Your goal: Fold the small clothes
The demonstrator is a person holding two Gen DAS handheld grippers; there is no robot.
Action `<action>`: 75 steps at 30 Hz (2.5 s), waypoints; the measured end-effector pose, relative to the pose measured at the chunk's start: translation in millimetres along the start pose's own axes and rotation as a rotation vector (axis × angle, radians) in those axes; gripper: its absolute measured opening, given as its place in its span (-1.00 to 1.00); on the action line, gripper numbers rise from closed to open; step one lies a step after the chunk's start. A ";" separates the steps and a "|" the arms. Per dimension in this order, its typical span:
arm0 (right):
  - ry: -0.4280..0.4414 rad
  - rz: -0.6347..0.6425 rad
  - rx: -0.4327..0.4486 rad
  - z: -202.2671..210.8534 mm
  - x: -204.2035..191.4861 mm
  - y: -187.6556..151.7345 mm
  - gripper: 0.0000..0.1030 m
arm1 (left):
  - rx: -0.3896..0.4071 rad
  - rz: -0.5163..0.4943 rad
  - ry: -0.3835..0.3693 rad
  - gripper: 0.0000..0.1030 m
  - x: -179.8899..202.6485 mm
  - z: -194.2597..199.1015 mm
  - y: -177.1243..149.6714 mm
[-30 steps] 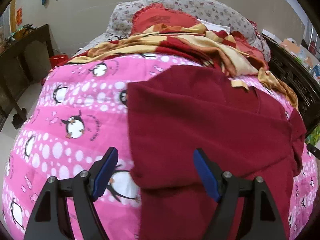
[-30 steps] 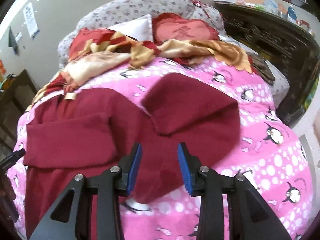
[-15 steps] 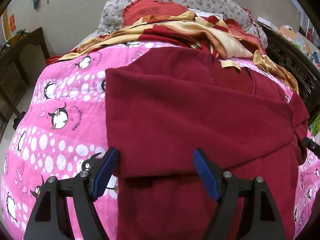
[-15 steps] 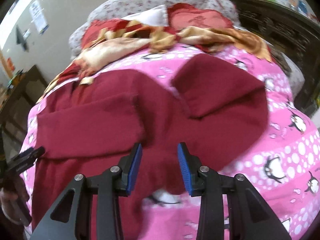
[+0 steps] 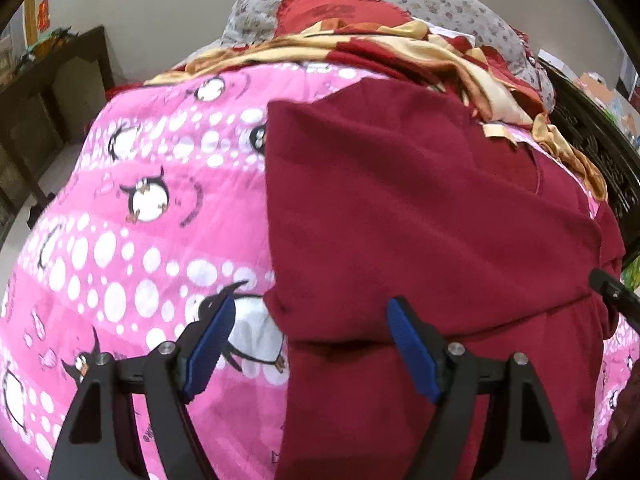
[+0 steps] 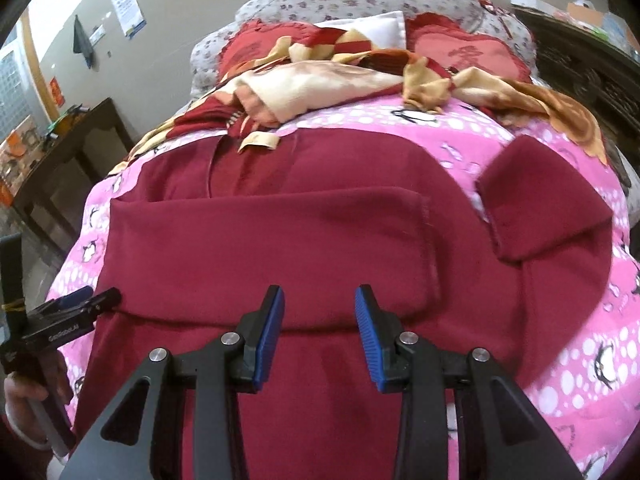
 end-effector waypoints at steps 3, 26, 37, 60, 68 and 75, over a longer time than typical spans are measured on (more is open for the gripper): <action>-0.050 -0.003 -0.055 -25.2 2.0 -3.2 -0.13 | -0.012 0.026 -0.017 0.60 -2.5 -2.9 -6.3; -0.037 -0.413 0.065 41.3 174.9 41.6 -0.13 | 0.021 0.066 0.020 0.70 4.7 -3.4 -15.7; 0.035 -0.620 0.077 -12.0 204.4 78.1 -0.34 | 0.030 0.048 0.030 0.74 5.8 -4.8 -15.9; 0.410 0.087 -0.244 85.1 -31.1 64.2 -0.73 | 0.153 -0.046 0.070 0.74 -24.7 73.8 4.9; 0.359 0.148 -0.505 -48.6 -106.8 16.2 -0.58 | 0.123 -0.067 -0.003 0.74 -20.7 74.9 -4.3; 0.474 -0.167 -0.447 -52.4 -76.5 40.8 -0.12 | 0.153 -0.067 -0.135 0.74 -5.5 78.3 -9.0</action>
Point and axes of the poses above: each gripper's, at about its wrist camera, not at the fingertips, and z roughly against the way its jaws point, x to its right, y to its top, the point moved 3 cm from there along -z, roughly the way its jaws point, and after that the axes turned 15 degrees about -z, right-handed, at the moved point
